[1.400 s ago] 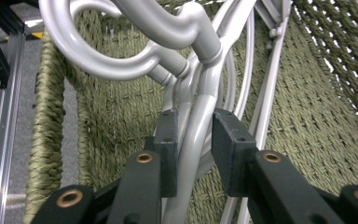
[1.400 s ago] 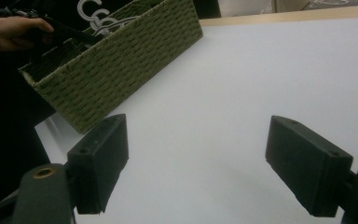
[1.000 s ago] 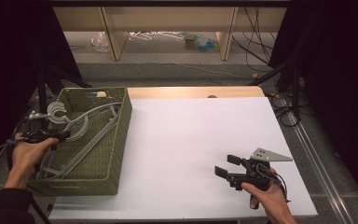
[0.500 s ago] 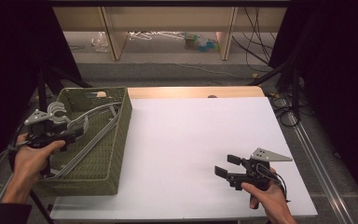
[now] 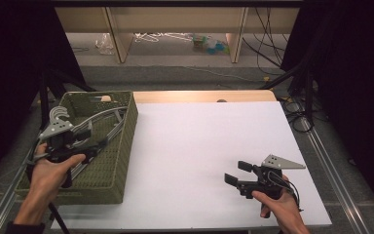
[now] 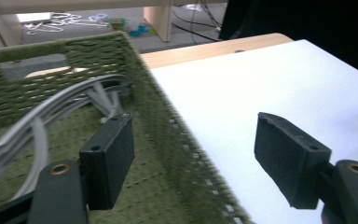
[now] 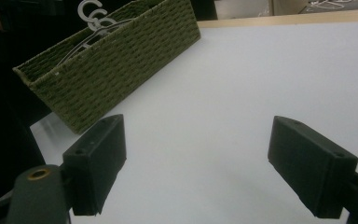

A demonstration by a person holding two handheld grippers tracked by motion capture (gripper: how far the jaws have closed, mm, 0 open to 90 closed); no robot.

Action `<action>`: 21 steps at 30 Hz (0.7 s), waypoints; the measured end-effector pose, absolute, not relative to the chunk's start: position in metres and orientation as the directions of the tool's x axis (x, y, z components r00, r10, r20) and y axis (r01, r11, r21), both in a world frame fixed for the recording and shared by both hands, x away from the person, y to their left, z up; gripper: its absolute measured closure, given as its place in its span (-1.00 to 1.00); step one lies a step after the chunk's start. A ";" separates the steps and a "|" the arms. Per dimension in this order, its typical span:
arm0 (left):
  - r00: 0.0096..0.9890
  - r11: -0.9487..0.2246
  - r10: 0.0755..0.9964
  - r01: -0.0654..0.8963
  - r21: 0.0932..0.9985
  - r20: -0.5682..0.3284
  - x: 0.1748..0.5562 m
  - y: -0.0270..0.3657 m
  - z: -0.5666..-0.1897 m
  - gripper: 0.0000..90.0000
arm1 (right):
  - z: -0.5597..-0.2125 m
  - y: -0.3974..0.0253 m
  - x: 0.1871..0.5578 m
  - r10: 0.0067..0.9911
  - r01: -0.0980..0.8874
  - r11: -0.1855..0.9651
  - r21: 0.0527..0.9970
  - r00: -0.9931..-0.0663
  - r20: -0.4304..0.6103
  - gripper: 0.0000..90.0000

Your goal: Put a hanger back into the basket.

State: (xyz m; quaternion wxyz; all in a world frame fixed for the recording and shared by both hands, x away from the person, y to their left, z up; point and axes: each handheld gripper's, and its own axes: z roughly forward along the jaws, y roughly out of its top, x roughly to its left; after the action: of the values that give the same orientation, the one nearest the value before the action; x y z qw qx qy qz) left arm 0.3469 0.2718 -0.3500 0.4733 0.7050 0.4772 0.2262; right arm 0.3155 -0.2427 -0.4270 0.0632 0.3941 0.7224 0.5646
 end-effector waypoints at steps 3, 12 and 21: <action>0.458 -0.107 0.879 0.457 0.883 -0.131 0.345 0.265 -0.350 -0.39 | -0.426 -0.243 0.315 0.644 0.501 0.057 0.864 -0.680 0.352 -0.56; 0.548 -0.151 0.830 0.409 0.900 -0.109 0.334 0.231 -0.354 -0.47 | -0.427 -0.242 0.315 0.653 0.494 0.051 0.868 -0.674 0.345 -0.58; 0.622 -0.193 0.778 0.368 0.910 -0.086 0.325 0.197 -0.358 -0.58 | -0.425 -0.243 0.314 0.649 0.499 0.075 0.863 -0.682 0.338 -0.59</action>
State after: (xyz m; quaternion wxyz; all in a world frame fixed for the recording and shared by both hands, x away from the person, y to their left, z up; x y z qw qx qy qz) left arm 0.3252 0.1969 -0.3583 0.5058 0.7451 0.3844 0.2030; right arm 0.3140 -0.2427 -0.4251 0.0672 0.3931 0.7301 0.5549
